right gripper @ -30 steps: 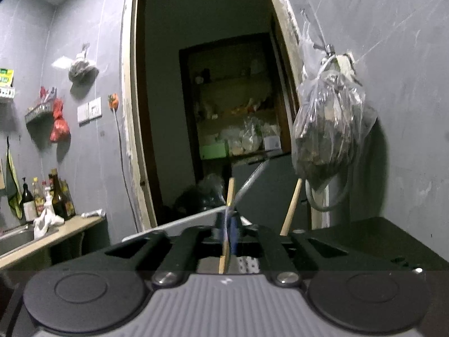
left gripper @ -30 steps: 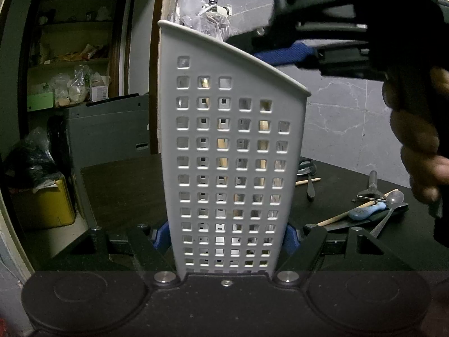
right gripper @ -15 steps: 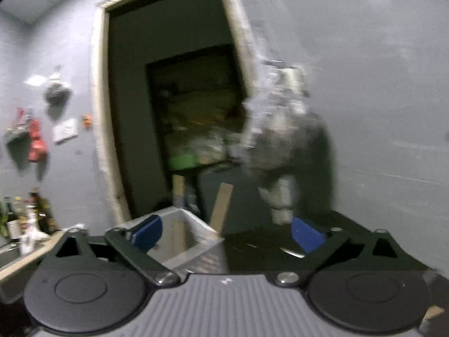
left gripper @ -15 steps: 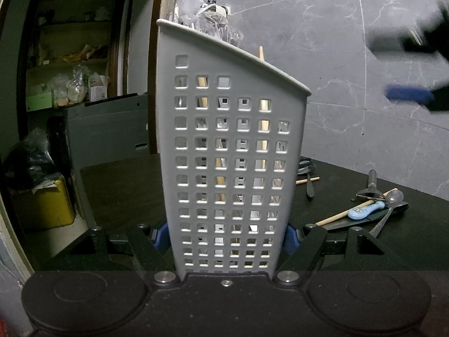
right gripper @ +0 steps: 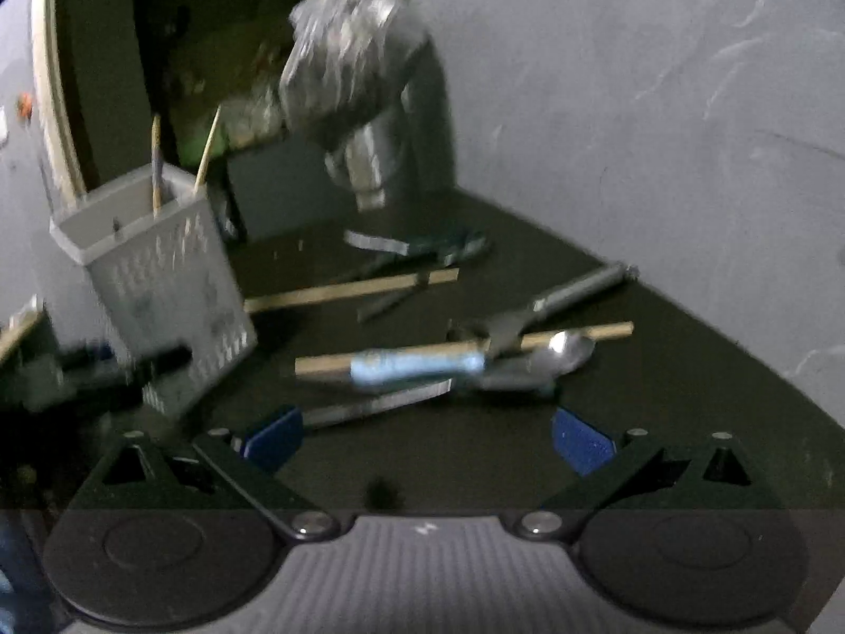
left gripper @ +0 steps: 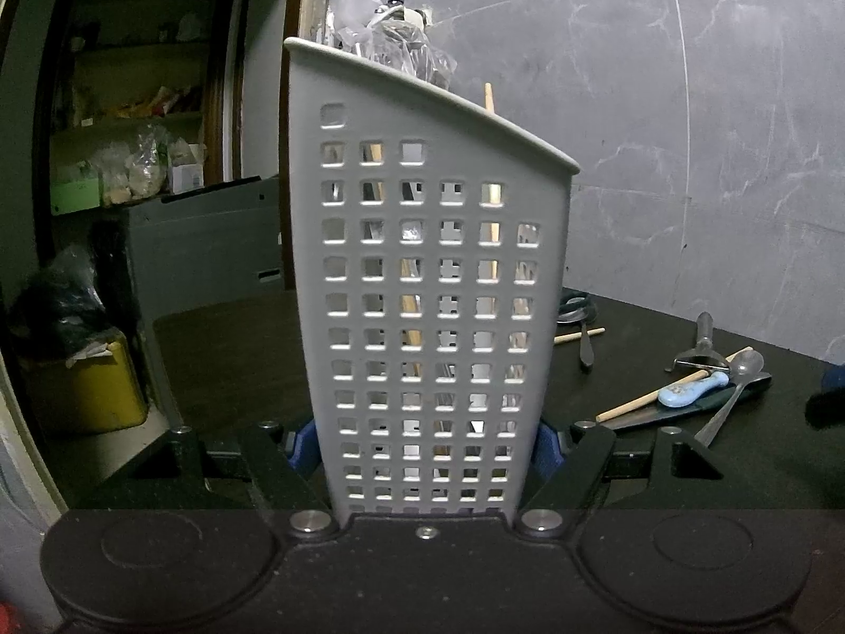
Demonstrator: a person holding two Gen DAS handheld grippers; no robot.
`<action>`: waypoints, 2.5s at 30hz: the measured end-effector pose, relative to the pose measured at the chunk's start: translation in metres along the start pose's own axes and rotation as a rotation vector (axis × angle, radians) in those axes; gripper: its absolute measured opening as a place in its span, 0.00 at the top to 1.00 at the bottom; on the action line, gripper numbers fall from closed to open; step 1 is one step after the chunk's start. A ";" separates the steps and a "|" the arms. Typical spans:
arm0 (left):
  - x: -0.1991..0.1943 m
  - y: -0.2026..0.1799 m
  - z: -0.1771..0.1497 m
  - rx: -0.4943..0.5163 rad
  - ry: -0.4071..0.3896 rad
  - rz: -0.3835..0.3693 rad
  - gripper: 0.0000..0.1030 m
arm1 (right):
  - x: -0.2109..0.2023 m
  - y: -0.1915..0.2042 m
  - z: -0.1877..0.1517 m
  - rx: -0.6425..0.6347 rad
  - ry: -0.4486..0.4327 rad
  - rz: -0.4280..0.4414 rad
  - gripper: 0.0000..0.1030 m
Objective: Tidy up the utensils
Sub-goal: 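Move the right tool back over the utensil pile, then grasp a silver spoon from the pile with the right tool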
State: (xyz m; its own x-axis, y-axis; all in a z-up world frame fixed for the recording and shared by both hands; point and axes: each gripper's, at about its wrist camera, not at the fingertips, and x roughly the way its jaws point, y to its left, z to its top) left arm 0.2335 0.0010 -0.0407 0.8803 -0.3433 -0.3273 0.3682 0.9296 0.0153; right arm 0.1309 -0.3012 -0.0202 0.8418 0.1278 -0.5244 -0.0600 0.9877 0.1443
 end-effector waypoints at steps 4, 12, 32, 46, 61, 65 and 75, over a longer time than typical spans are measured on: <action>0.000 -0.002 0.000 0.000 0.001 0.007 0.26 | 0.008 0.005 -0.003 -0.017 0.046 -0.005 0.00; 0.001 -0.003 0.001 0.005 0.002 0.003 0.26 | 0.041 -0.005 0.011 0.171 0.058 -0.020 0.00; 0.001 -0.002 0.001 0.001 0.003 0.000 0.26 | 0.070 0.001 0.025 0.157 0.079 -0.223 0.00; 0.001 -0.002 0.001 0.001 0.003 0.000 0.26 | 0.070 0.006 0.023 0.104 0.086 -0.222 0.00; 0.001 -0.002 0.001 0.002 0.003 0.000 0.26 | 0.063 0.008 0.021 0.083 0.075 -0.191 0.12; 0.001 -0.002 0.001 0.001 0.003 -0.001 0.26 | 0.057 0.007 0.019 0.083 0.074 -0.175 0.20; 0.001 -0.002 0.001 -0.001 0.003 -0.004 0.26 | 0.039 -0.002 0.015 0.115 0.089 -0.135 0.50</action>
State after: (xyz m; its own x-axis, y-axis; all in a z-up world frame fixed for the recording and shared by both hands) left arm 0.2340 -0.0011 -0.0403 0.8781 -0.3463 -0.3301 0.3710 0.9285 0.0130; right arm 0.1723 -0.2993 -0.0282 0.7869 0.0072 -0.6170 0.1160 0.9804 0.1594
